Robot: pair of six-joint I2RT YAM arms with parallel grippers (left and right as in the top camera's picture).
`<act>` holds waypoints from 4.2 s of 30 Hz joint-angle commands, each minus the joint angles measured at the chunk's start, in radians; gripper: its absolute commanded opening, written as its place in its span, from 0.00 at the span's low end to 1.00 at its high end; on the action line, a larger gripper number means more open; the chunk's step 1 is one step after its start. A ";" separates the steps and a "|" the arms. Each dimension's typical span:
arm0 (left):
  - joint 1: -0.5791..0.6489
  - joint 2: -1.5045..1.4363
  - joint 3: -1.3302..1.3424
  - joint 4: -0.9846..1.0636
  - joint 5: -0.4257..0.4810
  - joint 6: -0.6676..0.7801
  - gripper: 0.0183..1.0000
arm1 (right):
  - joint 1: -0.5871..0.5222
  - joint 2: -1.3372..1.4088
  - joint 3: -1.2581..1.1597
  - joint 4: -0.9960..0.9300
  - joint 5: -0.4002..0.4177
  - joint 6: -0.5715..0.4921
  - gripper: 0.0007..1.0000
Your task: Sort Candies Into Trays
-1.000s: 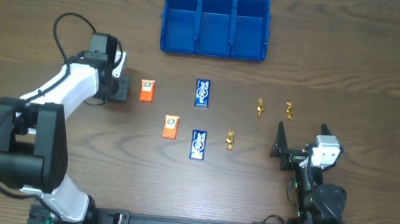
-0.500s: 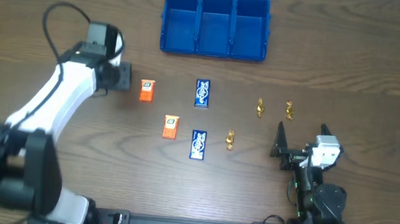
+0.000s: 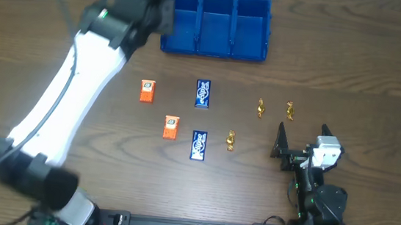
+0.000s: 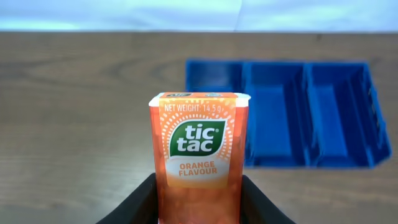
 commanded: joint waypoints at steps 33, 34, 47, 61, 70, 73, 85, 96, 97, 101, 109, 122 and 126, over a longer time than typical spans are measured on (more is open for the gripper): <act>0.029 0.518 0.345 -0.055 0.076 -0.051 0.29 | 0.003 -0.007 -0.004 -0.003 -0.005 -0.010 1.00; 0.029 0.518 0.345 -0.054 0.076 -0.051 0.29 | 0.003 -0.007 -0.004 -0.003 -0.005 -0.010 1.00; 0.026 0.496 0.344 -0.055 0.063 -0.051 0.82 | 0.003 -0.007 -0.004 -0.003 -0.005 -0.010 1.00; 0.010 -0.055 -0.203 0.002 0.061 -0.059 0.87 | 0.003 -0.007 -0.004 -0.003 -0.005 -0.010 1.00; -0.018 -0.231 -0.737 0.234 0.092 -0.114 0.90 | 0.003 -0.007 -0.004 -0.003 -0.005 -0.010 1.00; -0.015 -0.224 -0.830 0.303 0.103 -0.130 0.90 | 0.003 -0.007 -0.004 -0.003 -0.005 -0.010 1.00; 0.017 -0.130 -0.898 0.424 0.108 -0.168 0.88 | 0.003 -0.007 -0.004 -0.003 -0.005 -0.010 1.00; 0.064 -0.056 -0.897 0.481 0.136 -0.161 0.85 | 0.003 -0.007 -0.004 -0.003 -0.005 -0.010 1.00; 0.064 -0.051 -0.897 0.485 0.136 -0.154 0.85 | 0.003 -0.007 -0.004 -0.003 -0.005 -0.010 1.00; 0.064 -0.020 -0.897 0.506 0.144 -0.086 0.82 | 0.003 -0.007 -0.004 -0.003 -0.005 -0.010 1.00; 0.096 -0.010 -0.897 0.511 0.187 -0.023 0.81 | 0.003 -0.007 -0.004 -0.003 -0.005 -0.010 1.00; 0.096 0.000 -0.897 0.517 0.167 0.003 0.77 | 0.003 -0.007 -0.004 -0.003 -0.005 -0.010 1.00; 0.096 0.013 -0.897 0.523 0.168 0.003 0.75 | 0.003 -0.007 -0.004 -0.003 -0.005 -0.010 1.00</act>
